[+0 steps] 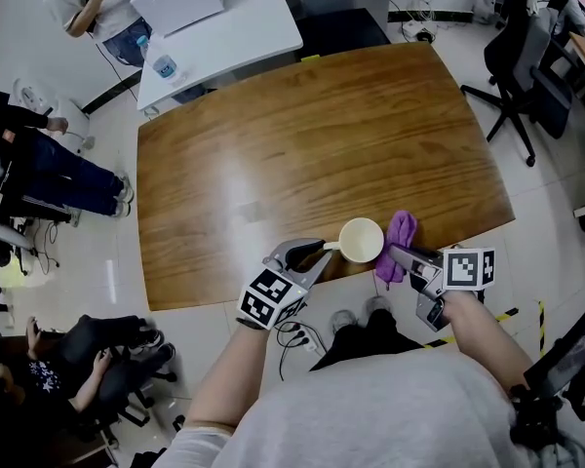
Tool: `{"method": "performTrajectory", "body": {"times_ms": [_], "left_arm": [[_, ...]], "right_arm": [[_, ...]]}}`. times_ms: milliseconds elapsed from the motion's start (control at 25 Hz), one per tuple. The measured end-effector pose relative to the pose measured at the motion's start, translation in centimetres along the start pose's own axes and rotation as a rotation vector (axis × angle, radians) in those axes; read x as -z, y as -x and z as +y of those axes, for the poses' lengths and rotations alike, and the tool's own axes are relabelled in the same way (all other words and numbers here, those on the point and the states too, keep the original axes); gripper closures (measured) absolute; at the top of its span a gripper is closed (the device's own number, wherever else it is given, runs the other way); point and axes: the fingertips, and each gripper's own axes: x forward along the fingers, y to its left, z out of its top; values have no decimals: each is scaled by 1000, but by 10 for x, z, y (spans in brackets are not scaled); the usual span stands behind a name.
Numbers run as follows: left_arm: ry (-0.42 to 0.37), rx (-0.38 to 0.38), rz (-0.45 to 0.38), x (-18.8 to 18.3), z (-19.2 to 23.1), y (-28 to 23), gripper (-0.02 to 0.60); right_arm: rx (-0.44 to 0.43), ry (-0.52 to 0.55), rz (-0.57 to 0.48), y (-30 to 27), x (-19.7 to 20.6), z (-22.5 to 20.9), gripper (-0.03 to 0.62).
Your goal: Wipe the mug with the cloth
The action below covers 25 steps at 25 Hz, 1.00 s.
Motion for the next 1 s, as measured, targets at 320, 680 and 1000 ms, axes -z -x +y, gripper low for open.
{"method": "performTrajectory", "body": {"times_ms": [320,680,1000], "left_arm": [[27,42,0,9,-18,5,520],[42,52,0,9,-32,3,520],[51,61,-7,3,-38,1,520]], "right_arm": [[-113,-16,-68,23,0,50,484],[-95,-98,-94,10,7,21,484],[71,-2,29,-9,24,-25,484]]}}
